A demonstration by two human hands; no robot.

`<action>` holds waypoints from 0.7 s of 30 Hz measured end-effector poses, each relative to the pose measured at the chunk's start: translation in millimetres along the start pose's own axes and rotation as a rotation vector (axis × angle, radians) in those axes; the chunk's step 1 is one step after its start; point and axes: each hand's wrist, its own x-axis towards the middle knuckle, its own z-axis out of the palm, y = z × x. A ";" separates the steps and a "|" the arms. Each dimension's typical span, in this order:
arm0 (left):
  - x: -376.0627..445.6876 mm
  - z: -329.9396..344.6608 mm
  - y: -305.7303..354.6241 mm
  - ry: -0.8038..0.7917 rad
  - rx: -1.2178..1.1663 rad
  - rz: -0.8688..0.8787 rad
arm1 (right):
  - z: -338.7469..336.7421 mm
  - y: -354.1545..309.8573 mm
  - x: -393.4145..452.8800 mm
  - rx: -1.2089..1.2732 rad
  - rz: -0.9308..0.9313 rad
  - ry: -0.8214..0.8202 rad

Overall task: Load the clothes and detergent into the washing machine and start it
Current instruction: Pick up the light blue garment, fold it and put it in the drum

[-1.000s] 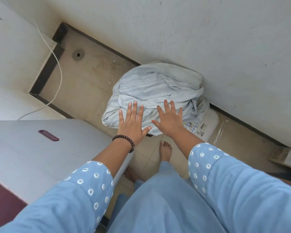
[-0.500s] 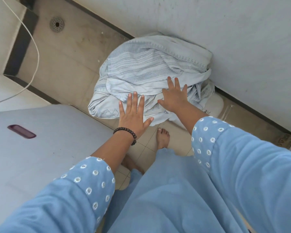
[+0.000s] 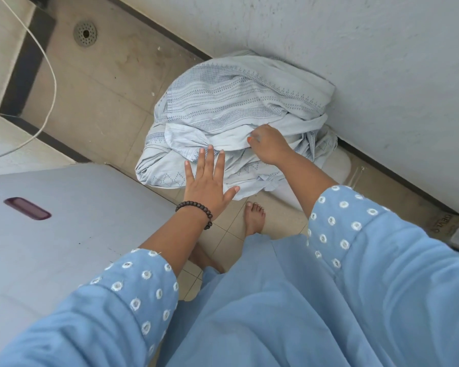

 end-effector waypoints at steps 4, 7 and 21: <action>-5.0 -16.3 -0.5 0.052 -0.056 0.016 | -18.7 -20.3 -38.9 0.219 -0.072 0.108; -14.0 -32.5 -2.3 0.116 -0.116 0.043 | -32.8 -30.4 -67.5 0.296 -0.142 0.157; -94.7 -142.3 -20.4 0.493 -0.716 -0.034 | -101.5 -116.4 -215.8 0.523 -0.550 0.102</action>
